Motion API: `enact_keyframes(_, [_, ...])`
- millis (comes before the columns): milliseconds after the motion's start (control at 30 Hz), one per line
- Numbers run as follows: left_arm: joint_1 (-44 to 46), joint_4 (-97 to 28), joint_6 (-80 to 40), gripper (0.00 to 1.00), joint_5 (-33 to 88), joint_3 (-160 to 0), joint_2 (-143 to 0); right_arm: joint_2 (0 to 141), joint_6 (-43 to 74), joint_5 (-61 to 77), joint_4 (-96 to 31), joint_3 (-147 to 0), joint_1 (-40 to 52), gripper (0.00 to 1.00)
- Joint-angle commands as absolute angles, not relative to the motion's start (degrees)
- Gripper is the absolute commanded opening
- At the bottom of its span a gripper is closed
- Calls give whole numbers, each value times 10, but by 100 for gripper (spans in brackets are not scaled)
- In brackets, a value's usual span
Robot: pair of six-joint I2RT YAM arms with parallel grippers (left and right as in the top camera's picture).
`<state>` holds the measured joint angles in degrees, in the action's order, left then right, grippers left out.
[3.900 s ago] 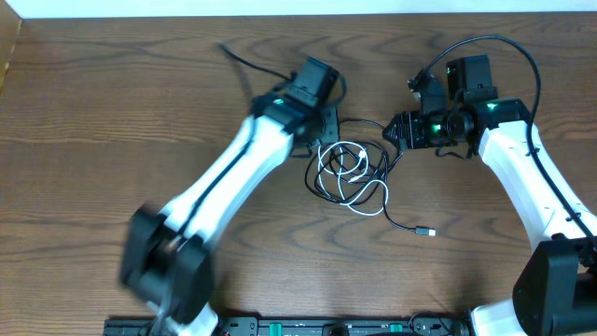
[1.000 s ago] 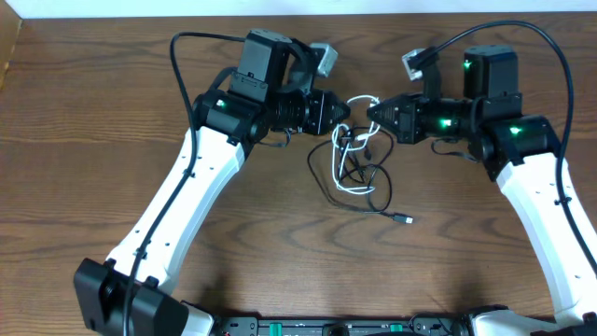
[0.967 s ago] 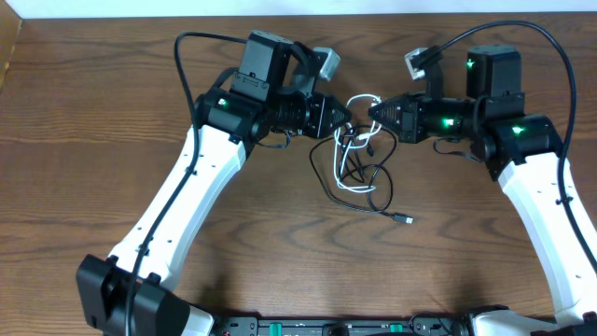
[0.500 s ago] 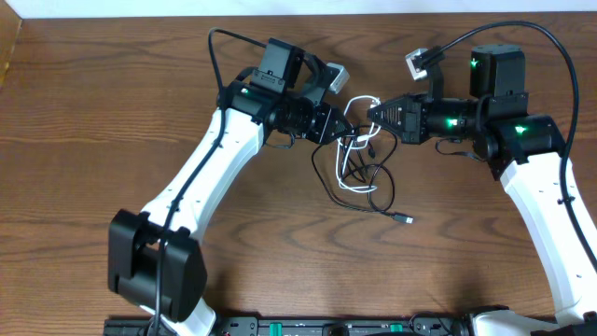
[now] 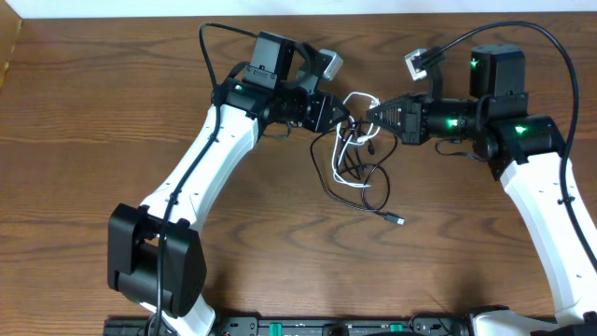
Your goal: Untangle cables
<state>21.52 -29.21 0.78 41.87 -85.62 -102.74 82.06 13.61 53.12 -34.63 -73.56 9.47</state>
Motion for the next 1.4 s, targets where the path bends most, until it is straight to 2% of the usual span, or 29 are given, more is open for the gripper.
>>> enact_keyframes(0, [213, -267, -14, 48, 444, -854, -1025, 816, 141, 553, -345, -742, 90, 1])
enact_keyframes(133, [222, -252, -16, 45, 444, -854, -1027, 816, 141, 561, -345, -742, 90, 1])
enact_keyframes(300, [239, -233, -36, 34, 444, -854, -1027, 816, 130, 583, -345, -742, 90, 1])
enact_keyframes(333, [244, -230, -35, 25, 444, -854, -1027, 816, 130, 583, -345, -742, 90, 1])
enact_keyframes(367, [248, -227, -35, 9, 444, -854, -1027, 816, 130, 583, -345, -742, 90, 1])
enact_keyframes(567, [247, -224, -53, 7, 444, -855, -1024, 816, 130, 568, -349, -742, 85, 2])
enact_keyframes(633, [241, -226, -90, 7, 444, -865, -1014, 816, 130, 524, -358, -742, 78, 30])
enact_keyframes(667, [240, -227, -90, 7, 444, -867, -1011, 816, 131, 508, -362, -742, 76, 40])
enact_keyframes(767, [236, -231, -107, 7, 428, -874, -977, 816, 131, 405, -389, -742, 70, 58])
enact_keyframes(833, [235, -237, -116, 7, 413, -874, -949, 816, 130, 345, -410, -742, 70, 76])
enact_keyframes(867, [234, -238, -119, 7, 413, -874, -938, 817, 130, 323, -419, -742, 70, 78])
enact_keyframes(1000, [234, -238, -136, 7, 413, -874, -908, 816, 120, 317, -427, -742, 72, 80])
enact_keyframes(1367, [219, -248, -184, 8, 431, -874, -883, 871, 74, 321, -419, -741, 119, 70])
